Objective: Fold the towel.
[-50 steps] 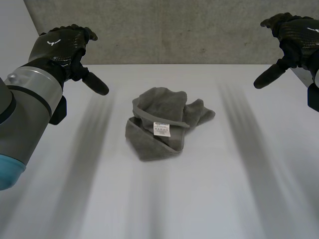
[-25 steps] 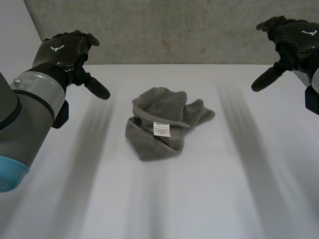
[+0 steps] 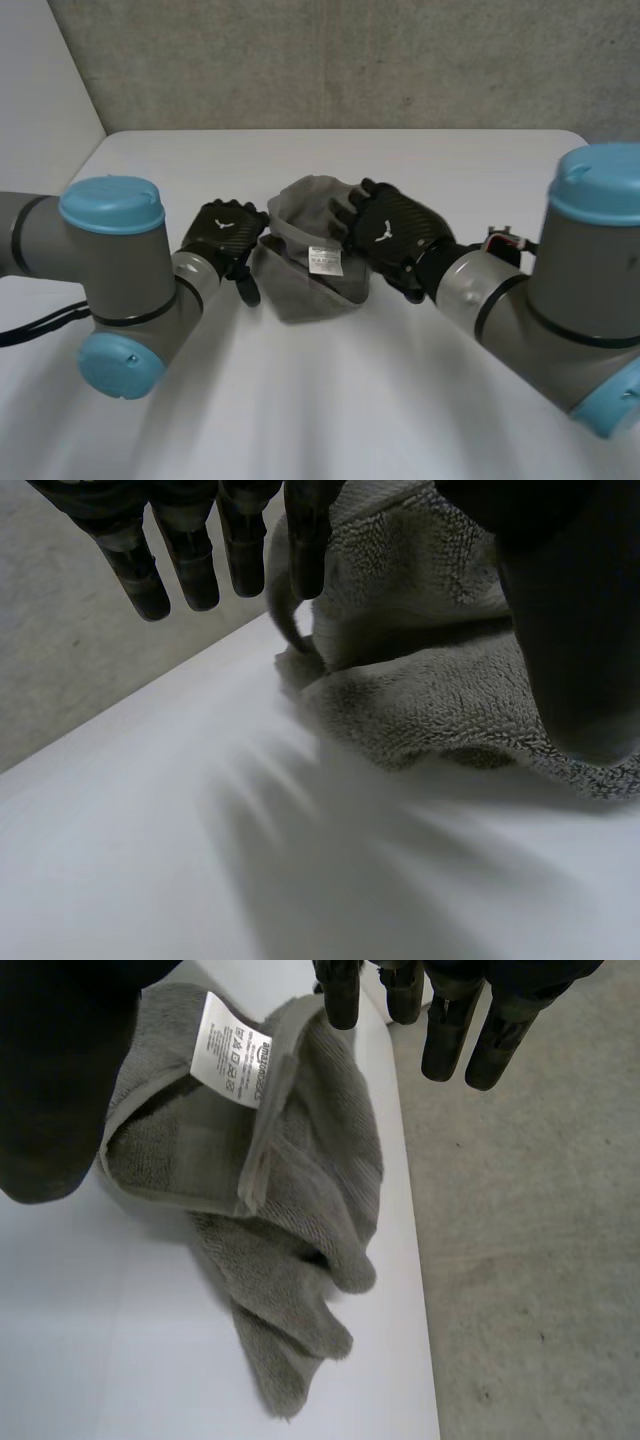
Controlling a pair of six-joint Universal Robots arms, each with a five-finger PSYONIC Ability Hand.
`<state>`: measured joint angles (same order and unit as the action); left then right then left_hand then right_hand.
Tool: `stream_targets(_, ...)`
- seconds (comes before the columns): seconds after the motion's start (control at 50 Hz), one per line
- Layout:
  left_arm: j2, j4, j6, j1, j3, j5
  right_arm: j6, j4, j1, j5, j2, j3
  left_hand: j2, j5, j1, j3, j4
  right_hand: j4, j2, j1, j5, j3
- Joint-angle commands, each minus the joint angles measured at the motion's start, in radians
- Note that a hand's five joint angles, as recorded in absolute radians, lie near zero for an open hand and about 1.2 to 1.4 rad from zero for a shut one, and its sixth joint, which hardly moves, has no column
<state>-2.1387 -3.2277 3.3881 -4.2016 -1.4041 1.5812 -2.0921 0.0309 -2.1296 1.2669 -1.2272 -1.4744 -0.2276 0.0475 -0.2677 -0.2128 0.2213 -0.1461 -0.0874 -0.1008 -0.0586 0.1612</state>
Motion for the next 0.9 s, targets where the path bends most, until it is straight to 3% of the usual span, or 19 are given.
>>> stream_targets(0.02,-0.076,-0.018,0.109,-0.006,0.040,-0.052,-0.032,-0.008,-0.085,0.037,0.087,0.032,0.046,-0.041,0.086,0.038,-0.047,-0.028,-0.050,-0.037,0.059,0.013)
stream_targets(0.14,-0.124,-0.043,0.158,-0.023,0.063,-0.076,-0.128,-0.003,-0.121,0.154,0.144,0.054,0.049,-0.044,0.089,0.038,-0.047,-0.028,-0.050,-0.037,0.059,0.013)
stream_targets(0.24,-0.150,-0.095,0.178,-0.029,0.065,-0.124,-0.371,-0.002,-0.144,0.229,0.161,0.072,0.046,-0.041,0.086,0.038,-0.047,-0.028,-0.050,-0.037,0.059,0.013)
stream_targets(0.36,-0.147,-0.096,0.185,-0.038,0.063,-0.125,-0.517,-0.002,-0.130,0.235,0.133,0.074,0.049,-0.044,0.089,0.038,-0.047,-0.028,-0.050,-0.037,0.059,0.013)
stream_targets(0.4,-0.133,-0.098,0.182,-0.049,0.060,-0.127,-0.572,-0.002,-0.127,0.235,0.068,0.060,0.049,-0.044,0.089,0.038,-0.047,-0.028,-0.050,-0.037,0.059,0.013)
stream_targets(0.52,-0.116,-0.098,0.183,-0.058,0.051,-0.156,-0.614,0.038,-0.128,0.232,0.011,0.025,0.055,-0.048,0.095,0.038,-0.047,-0.028,-0.053,-0.040,0.059,0.013)
stream_targets(0.64,-0.124,-0.098,0.186,-0.058,0.050,-0.198,-0.673,0.142,-0.144,0.226,0.014,-0.012,0.052,-0.047,0.092,0.038,-0.047,-0.028,-0.106,-0.093,0.040,0.013)
stream_targets(0.82,-0.138,-0.098,0.241,-0.057,0.054,-0.211,-0.830,0.104,-0.141,0.213,0.041,-0.018,0.049,-0.044,0.089,0.038,-0.047,-0.028,-0.212,-0.198,-0.066,0.013)
stream_targets(0.9,-0.142,-0.098,0.255,-0.057,0.057,-0.211,-0.845,0.098,-0.141,0.220,0.132,0.014,0.046,-0.041,0.086,0.038,-0.047,-0.028,-0.206,-0.193,-0.060,0.013)
